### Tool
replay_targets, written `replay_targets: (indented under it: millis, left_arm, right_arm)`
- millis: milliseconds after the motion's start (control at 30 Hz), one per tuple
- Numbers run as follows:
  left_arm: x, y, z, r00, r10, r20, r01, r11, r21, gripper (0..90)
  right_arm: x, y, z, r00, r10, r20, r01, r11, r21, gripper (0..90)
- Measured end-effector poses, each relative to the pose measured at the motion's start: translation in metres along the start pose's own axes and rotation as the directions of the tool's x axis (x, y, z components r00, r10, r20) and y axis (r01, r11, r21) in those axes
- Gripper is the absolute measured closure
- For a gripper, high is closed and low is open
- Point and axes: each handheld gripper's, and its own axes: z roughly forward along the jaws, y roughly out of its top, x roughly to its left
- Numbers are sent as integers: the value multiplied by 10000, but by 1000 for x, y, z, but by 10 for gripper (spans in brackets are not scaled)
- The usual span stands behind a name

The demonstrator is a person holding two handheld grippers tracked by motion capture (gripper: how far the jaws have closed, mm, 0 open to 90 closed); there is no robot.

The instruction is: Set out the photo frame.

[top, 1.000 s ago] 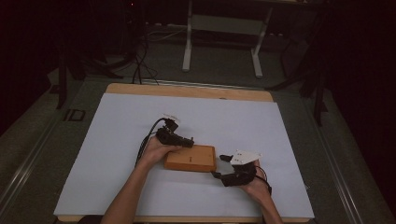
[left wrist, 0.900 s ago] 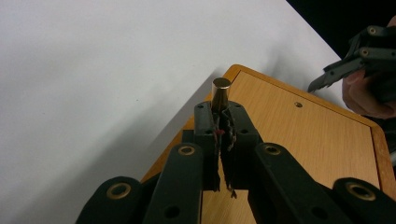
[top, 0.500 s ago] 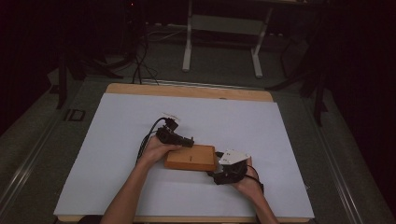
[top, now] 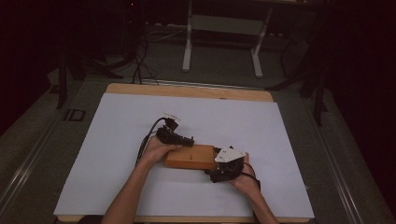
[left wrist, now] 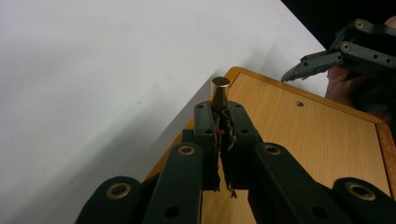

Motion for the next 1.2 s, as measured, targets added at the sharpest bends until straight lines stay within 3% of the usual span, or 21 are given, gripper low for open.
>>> replay_targets:
  millis: [367, 467, 700, 900, 1200]
  left_arm:
    - [0, 0, 0, 10000, -8, -4, 8, 10000, -39, 855]
    - [0, 0, 0, 10000, 1, -16, -1, 10000, -29, 855]
    - [-3, 2, 1, 9997, 154, -177, -154, 9999, 5, 856]
    - [-5, 1, 5, 9997, 175, 185, -177, 9998, 61, 854]
    - [-7, -1, 5, 9997, 242, 45, -242, 9997, -32, 835]
  right_arm:
    - [1, 7, 6, 9999, -165, 33, 165, 9998, 85, 164]
    - [2, 11, 9, 9982, -602, -26, 602, 9979, 220, 179]
    - [-3, 10, 8, 9997, -235, 33, 235, 9997, -17, 216]
    - [-2, 11, 5, 9997, -219, -80, 218, 9996, -154, 317]
    - [-9, 9, 0, 10000, 62, 36, -60, 9995, -300, 359]
